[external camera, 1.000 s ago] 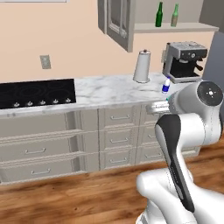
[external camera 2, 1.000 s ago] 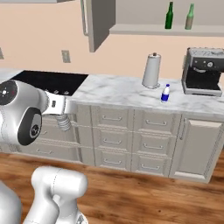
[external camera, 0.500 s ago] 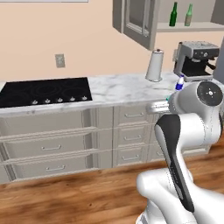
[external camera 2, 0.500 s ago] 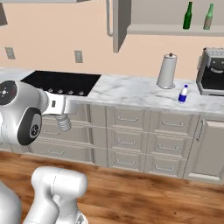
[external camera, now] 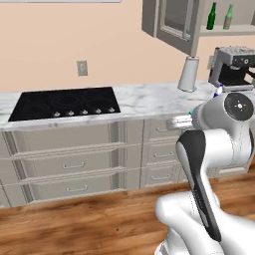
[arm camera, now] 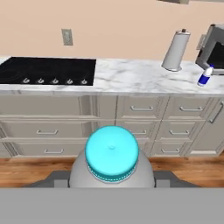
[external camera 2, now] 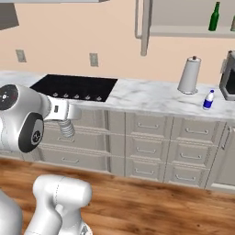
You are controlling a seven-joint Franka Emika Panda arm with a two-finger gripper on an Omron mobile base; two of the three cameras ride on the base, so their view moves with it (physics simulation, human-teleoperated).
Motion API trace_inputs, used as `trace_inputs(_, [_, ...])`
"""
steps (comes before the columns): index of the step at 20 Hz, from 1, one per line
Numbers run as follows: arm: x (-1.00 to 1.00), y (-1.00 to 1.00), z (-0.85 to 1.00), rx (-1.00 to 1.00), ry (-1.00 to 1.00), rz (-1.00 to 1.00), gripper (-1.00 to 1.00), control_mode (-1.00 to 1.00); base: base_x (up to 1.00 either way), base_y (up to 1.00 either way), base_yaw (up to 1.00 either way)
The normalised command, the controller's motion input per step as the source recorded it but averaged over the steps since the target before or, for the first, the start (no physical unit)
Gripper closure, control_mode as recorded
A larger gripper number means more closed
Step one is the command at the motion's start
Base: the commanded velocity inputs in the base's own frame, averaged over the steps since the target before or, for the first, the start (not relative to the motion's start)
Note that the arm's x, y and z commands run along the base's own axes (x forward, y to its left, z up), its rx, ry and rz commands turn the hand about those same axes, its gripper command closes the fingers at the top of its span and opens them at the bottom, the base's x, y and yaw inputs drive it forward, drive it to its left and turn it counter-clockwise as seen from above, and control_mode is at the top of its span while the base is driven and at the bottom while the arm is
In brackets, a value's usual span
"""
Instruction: Sort all alcoholic drinks to one cabinet, and non-alcoholic drinks to the other.
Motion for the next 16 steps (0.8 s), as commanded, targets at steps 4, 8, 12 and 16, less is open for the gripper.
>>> trace_inputs(4, [0.00, 0.00, 0.00, 0.00, 0.00, 0.00, 1.00, 1.00, -0.25, 0.51, 0.01])
trace_inputs(8, [0.00, 0.00, 0.00, 0.00, 0.00, 0.00, 1.00, 1.00, -0.24, 0.51, 0.01])
trace_inputs(12, [0.00, 0.00, 0.00, 0.00, 0.00, 0.00, 1.00, 1.00, -0.25, 0.50, 0.00])
trace_inputs(16, [0.00, 0.00, 0.00, 0.00, 0.00, 0.00, 1.00, 1.00, -0.25, 0.50, 0.00])
